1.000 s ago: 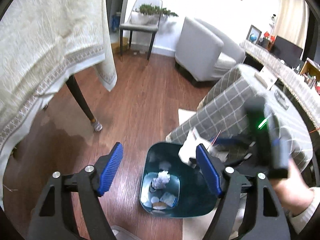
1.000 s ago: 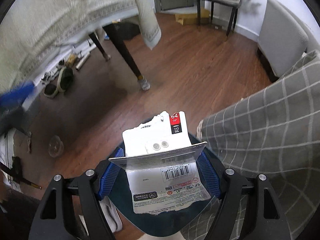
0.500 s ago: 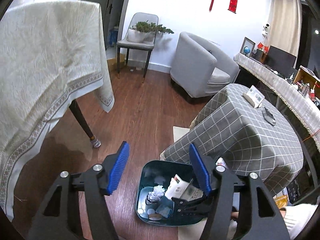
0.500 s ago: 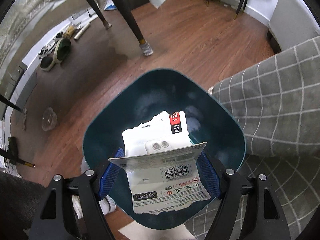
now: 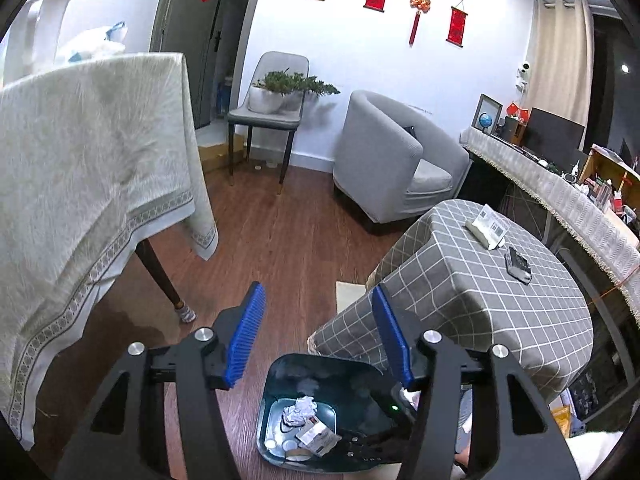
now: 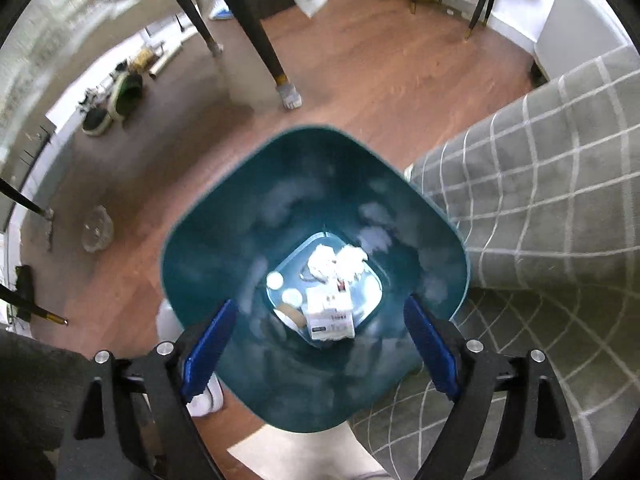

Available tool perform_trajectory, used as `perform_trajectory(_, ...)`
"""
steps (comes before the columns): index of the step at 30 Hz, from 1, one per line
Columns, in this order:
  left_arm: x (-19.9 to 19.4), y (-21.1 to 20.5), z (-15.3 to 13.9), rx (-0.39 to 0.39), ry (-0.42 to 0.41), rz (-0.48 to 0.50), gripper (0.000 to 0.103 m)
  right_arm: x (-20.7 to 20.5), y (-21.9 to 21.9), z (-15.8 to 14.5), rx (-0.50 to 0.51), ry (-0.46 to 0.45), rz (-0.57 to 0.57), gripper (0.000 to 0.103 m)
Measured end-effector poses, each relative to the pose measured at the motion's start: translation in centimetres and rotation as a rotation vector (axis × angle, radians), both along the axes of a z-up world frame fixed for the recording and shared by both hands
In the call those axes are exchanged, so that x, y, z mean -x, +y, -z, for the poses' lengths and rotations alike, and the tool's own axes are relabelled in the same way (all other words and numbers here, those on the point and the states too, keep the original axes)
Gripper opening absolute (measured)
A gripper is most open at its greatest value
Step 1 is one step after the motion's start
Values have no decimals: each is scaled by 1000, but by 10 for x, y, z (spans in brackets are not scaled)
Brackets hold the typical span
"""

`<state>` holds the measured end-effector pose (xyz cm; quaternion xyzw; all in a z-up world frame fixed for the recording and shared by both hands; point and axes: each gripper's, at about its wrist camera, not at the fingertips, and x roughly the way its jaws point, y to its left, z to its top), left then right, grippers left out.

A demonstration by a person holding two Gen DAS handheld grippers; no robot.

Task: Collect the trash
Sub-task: 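Carry the white card package over the bin and open the right gripper, then move the right gripper back to the table toward the black tissue pack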

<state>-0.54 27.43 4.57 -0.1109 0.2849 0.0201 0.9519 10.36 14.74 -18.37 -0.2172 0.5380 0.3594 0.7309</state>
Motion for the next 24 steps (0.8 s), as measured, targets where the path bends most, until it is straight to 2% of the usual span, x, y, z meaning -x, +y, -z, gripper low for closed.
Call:
perform_trajectory(11,-14,-23,-22,-19,-41,-2,58,15,-20,-84,-196,-133,-36,86)
perform_trajectory(16,-23,-35,-29,-8,-58,-4,60,11,-36,-123,-279,-204,-25,76)
perform_trajectory(24,-40,-64,-33,-16,-72,31,66,1,-77,-159,-316,-317,14,74)
